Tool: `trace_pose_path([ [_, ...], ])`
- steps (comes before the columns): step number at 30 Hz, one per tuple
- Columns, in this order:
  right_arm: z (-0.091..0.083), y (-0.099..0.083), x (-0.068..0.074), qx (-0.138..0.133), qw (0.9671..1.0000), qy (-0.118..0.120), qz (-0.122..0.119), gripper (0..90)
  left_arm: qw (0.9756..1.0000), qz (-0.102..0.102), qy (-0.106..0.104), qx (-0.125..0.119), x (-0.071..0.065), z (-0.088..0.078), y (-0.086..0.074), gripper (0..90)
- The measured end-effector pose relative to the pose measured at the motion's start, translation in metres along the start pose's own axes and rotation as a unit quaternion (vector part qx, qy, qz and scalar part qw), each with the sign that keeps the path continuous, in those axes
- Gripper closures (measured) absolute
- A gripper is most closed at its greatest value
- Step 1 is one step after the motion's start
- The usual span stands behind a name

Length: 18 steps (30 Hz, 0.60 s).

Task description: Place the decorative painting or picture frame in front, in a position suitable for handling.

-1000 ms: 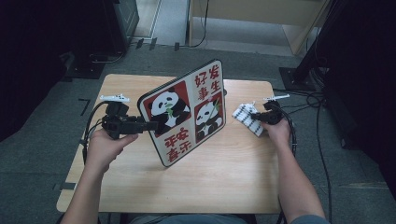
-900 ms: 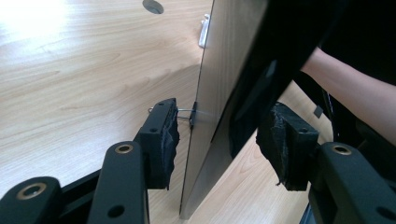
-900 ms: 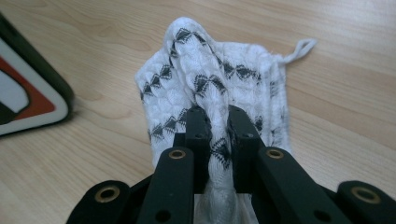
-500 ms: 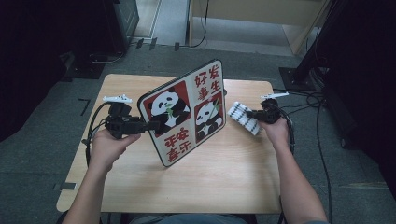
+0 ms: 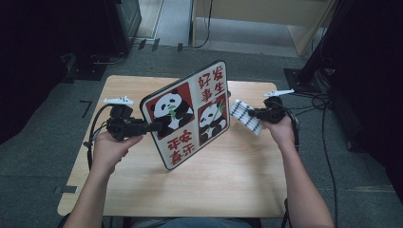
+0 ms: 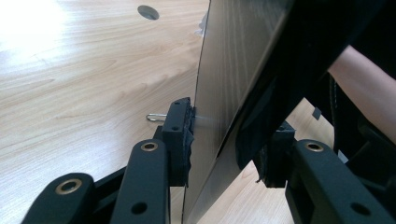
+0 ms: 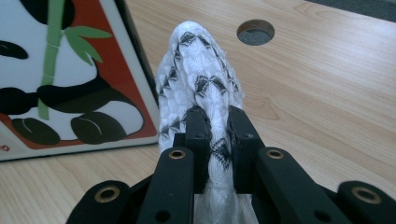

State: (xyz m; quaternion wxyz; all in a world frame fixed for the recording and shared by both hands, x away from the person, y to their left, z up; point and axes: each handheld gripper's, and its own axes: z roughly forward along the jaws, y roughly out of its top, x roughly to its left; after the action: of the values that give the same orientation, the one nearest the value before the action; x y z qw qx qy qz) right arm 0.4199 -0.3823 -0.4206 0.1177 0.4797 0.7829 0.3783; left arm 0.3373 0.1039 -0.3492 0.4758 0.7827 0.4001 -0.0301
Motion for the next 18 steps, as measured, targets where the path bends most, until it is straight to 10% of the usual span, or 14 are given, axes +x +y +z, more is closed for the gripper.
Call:
trace_pose_path([
  [18, -0.026, 0.021, 0.017, -0.01, 0.9998, 0.011, -0.016, 82.3, 0.9999, -0.013, -0.004, -0.009, 0.003, 0.0, 0.001, 65.4],
])
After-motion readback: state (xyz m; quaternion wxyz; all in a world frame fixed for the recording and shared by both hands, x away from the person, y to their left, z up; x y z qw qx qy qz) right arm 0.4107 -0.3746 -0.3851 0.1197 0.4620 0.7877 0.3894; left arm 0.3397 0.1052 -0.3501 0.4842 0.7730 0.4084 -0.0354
